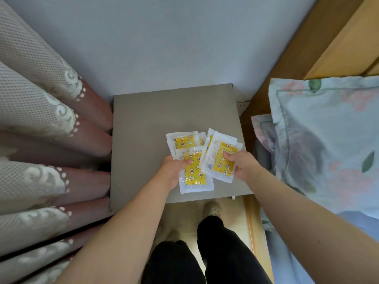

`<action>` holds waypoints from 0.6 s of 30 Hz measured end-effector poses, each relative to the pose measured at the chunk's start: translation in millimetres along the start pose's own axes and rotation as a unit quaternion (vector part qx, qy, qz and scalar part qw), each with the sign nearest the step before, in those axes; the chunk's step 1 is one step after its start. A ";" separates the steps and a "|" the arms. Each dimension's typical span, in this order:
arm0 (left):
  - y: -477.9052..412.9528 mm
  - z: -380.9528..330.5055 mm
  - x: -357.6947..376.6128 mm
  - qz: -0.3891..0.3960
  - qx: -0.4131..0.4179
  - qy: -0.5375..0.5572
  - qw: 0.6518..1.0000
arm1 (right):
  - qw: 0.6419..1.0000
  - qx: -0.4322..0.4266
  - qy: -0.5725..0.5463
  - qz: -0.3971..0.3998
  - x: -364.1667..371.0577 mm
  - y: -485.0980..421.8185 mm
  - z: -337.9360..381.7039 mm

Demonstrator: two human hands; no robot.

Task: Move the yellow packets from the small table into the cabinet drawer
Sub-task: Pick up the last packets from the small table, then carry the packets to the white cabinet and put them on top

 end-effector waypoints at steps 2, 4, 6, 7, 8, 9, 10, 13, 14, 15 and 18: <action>23.3 5.2 -3.7 0.018 -0.010 -0.030 0.999 | 1.000 -0.002 -0.021 -0.011 -5.4 17.9 -26.7; 48.8 13.0 -7.3 0.044 -0.023 -0.063 0.997 | 0.999 0.009 -0.046 -0.020 -14.6 36.7 -59.0; 75.6 23.8 -9.3 0.082 -0.036 -0.092 0.992 | 0.996 0.014 -0.080 -0.035 -28.7 54.5 -95.5; 88.6 30.3 -9.6 0.105 -0.041 -0.106 0.988 | 0.994 0.014 -0.103 -0.041 -36.5 62.8 -114.7; 101.6 37.1 -9.6 0.126 -0.045 -0.119 0.984 | 0.991 0.015 -0.128 -0.045 -44.9 70.9 -135.2; 114.8 44.4 -9.7 0.146 -0.048 -0.135 0.979 | 0.988 0.017 -0.148 -0.048 -53.3 78.8 -156.8; 128.5 52.6 -9.1 0.164 -0.052 -0.153 0.973 | 0.985 0.020 -0.166 -0.053 -61.2 87.2 -179.3; 171.1 83.2 -5.0 0.200 -0.066 -0.215 0.954 | 0.972 0.035 -0.222 -0.061 -88.8 112.6 -246.8; 186.3 96.0 -3.6 0.206 -0.071 -0.234 0.948 | 0.967 0.039 -0.244 -0.068 -99.1 122.0 -269.3; 196.3 106.2 -2.8 0.209 -0.076 -0.240 0.945 | 0.963 0.043 -0.254 -0.077 -107.1 126.2 -284.1; 245.9 148.9 10.0 0.252 -0.092 -0.275 0.923 | 0.942 0.045 -0.317 -0.097 -141.1 148.2 -352.1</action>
Point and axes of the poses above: each hand's wrist, its own y-axis away from the middle knuckle, its own x-axis out of the palm, z = x × y, the point moved 3 cm from there along -y, towards the middle knuckle, and after that the axes turned 15 degrees about x, right-handed, at the moved point
